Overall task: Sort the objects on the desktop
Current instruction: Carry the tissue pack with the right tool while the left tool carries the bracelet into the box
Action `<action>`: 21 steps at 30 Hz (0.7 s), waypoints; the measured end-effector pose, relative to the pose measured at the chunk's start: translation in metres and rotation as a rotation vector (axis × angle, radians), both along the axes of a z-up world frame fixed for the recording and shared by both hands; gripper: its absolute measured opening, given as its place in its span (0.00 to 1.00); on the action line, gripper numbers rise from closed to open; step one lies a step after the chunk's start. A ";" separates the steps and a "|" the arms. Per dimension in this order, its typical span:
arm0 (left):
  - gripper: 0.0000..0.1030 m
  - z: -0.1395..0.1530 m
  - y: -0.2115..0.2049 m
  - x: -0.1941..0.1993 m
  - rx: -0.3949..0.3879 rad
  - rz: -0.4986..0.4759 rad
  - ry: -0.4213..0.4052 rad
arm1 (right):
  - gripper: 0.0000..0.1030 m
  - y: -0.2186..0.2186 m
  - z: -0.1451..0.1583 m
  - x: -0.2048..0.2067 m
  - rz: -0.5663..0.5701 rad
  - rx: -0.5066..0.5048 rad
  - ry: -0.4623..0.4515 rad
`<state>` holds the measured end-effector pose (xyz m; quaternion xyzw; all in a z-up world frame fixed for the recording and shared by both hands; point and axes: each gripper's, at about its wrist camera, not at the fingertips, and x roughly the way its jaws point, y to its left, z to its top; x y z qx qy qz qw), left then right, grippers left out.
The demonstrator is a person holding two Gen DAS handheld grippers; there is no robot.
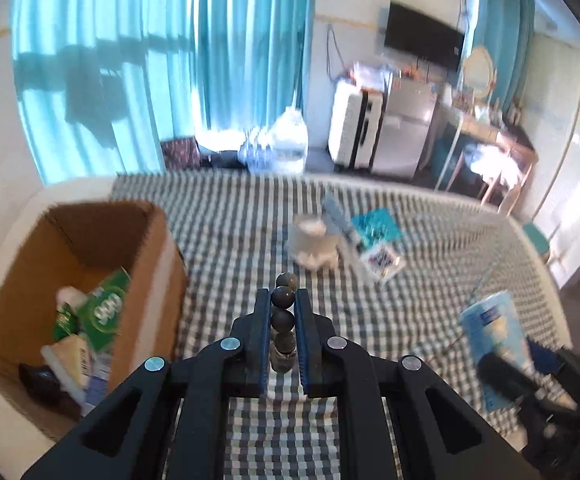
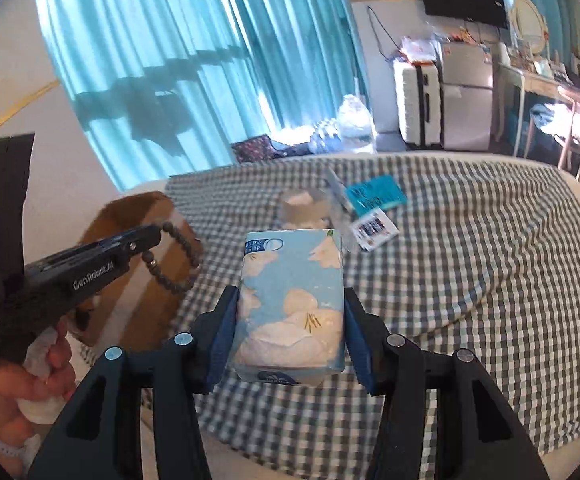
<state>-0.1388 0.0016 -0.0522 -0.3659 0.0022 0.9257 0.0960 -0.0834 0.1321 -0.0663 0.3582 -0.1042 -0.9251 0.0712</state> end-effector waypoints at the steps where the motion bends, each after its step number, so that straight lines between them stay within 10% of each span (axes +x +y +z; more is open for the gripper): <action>1: 0.11 0.010 -0.006 0.004 0.016 0.005 0.012 | 0.49 -0.008 0.008 0.003 0.012 0.002 0.014; 12: 0.11 0.093 -0.075 0.026 0.067 0.035 0.112 | 0.49 -0.091 0.064 0.001 0.136 0.026 0.104; 21: 0.11 0.098 -0.157 -0.004 -0.012 0.144 0.098 | 0.49 -0.180 0.080 -0.048 0.289 -0.022 0.126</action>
